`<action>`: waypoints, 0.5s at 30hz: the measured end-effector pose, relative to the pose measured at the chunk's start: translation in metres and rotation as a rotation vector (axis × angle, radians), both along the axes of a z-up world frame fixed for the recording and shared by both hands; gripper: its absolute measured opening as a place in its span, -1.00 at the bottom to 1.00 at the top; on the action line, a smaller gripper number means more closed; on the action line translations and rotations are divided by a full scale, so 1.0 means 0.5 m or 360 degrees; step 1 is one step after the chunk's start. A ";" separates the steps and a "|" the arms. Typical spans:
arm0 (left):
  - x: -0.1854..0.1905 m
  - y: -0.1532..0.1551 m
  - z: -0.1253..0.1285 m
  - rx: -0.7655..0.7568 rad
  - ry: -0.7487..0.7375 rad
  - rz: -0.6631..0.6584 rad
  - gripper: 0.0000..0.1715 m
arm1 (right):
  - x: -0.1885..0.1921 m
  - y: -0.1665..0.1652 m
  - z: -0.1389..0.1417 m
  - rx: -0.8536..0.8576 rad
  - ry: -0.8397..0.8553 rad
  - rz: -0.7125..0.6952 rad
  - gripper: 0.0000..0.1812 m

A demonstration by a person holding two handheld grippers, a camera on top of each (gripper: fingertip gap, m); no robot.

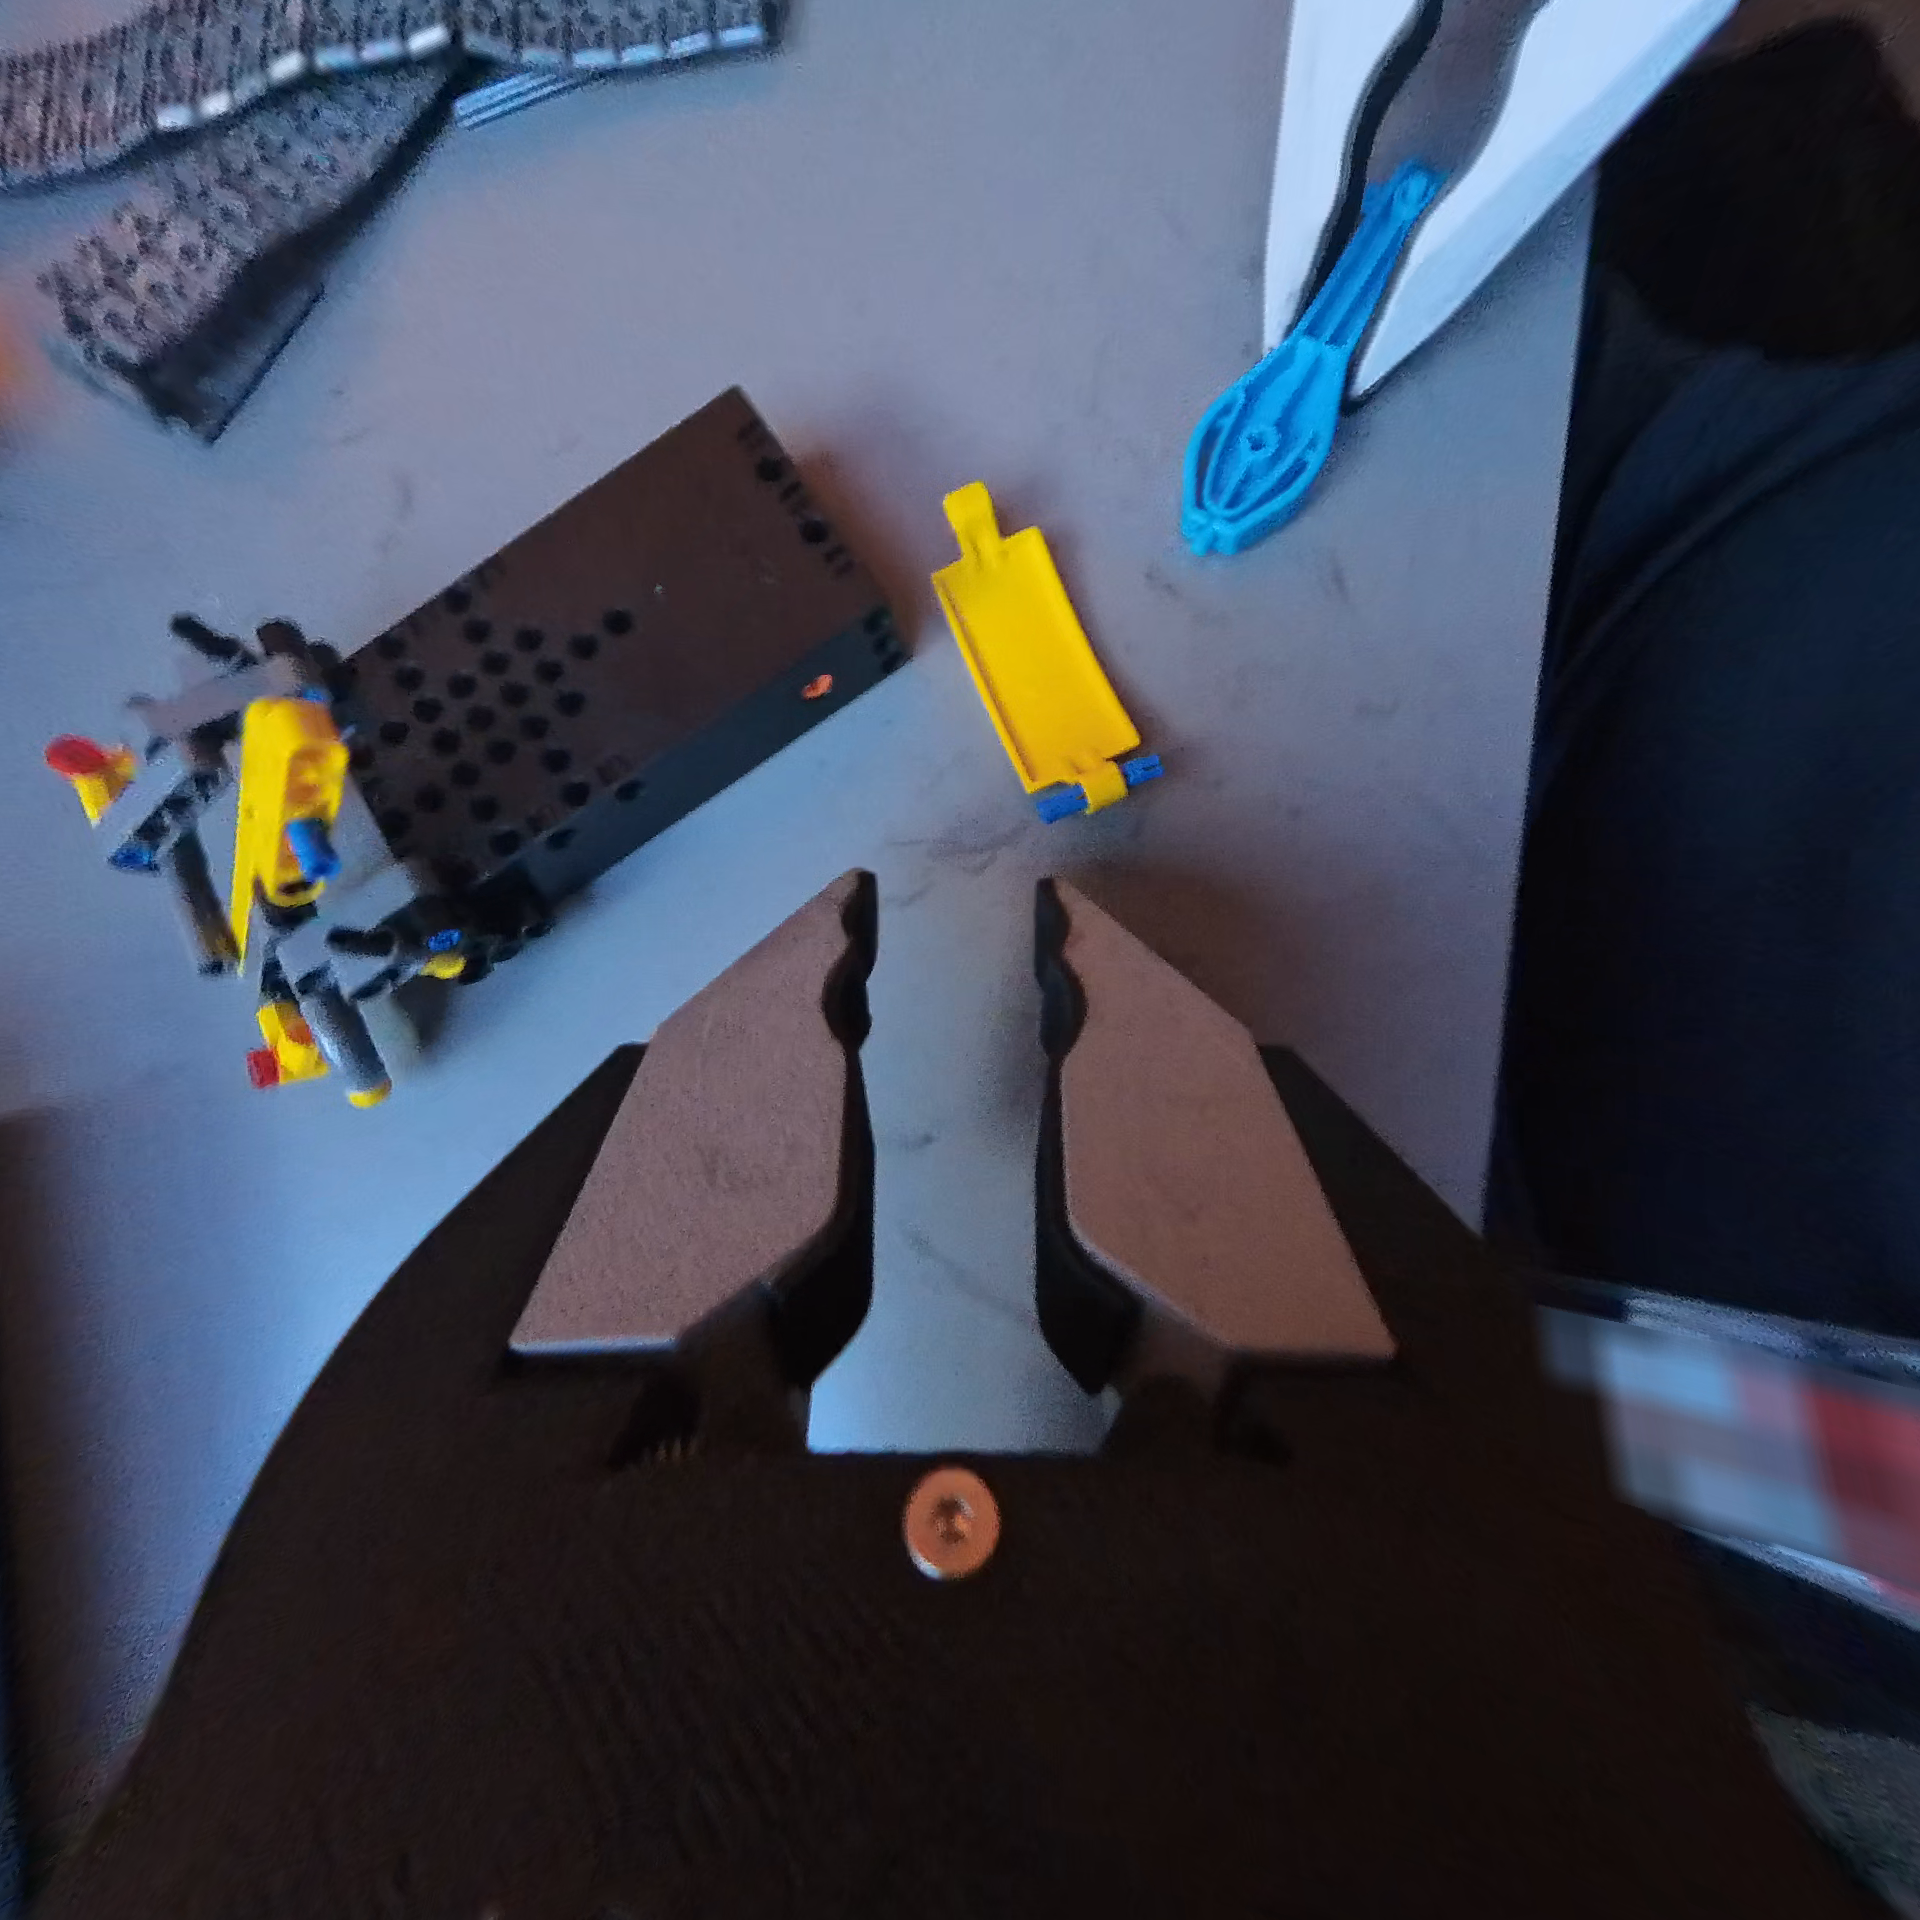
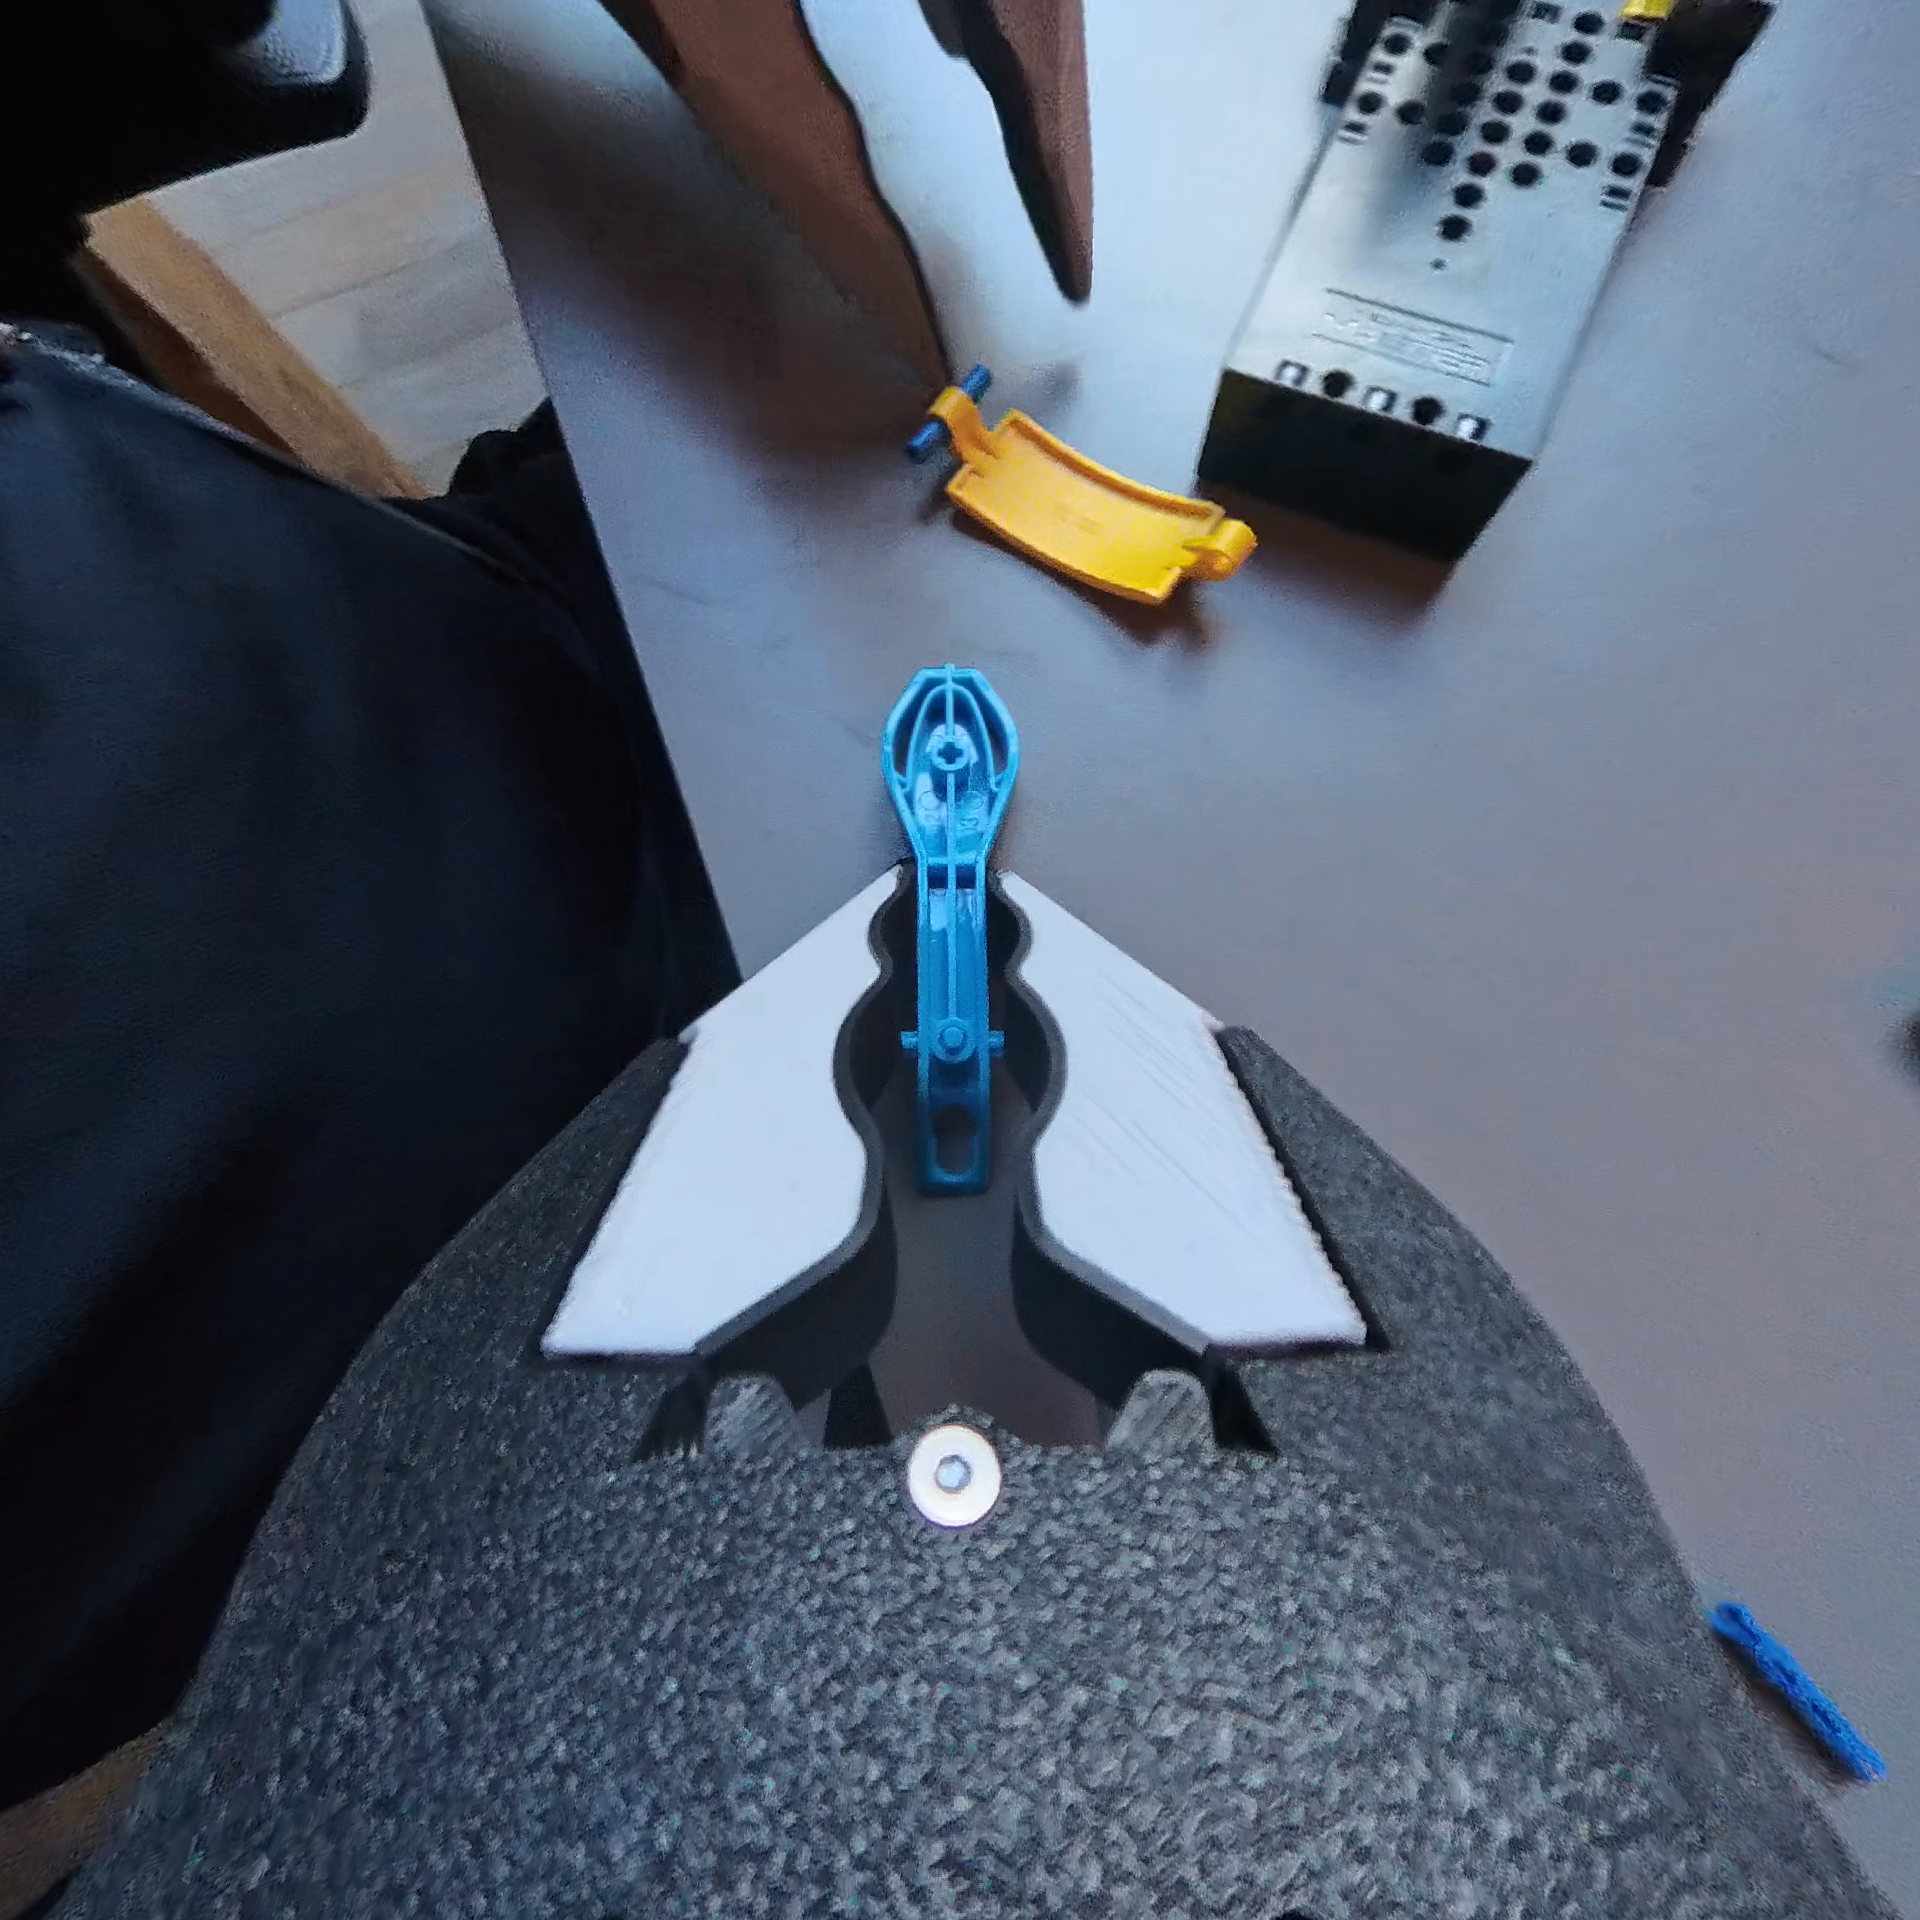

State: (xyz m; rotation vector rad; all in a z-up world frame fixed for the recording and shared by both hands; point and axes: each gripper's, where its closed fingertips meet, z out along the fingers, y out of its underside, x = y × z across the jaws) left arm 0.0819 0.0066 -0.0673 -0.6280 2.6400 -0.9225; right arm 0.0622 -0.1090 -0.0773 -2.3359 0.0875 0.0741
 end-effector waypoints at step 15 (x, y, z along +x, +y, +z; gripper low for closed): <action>-0.074 -0.097 0.000 0.0007 -0.0178 -0.0472 -0.72 | -0.005 -0.007 0.013 0.0034 -0.0185 0.0206 -0.89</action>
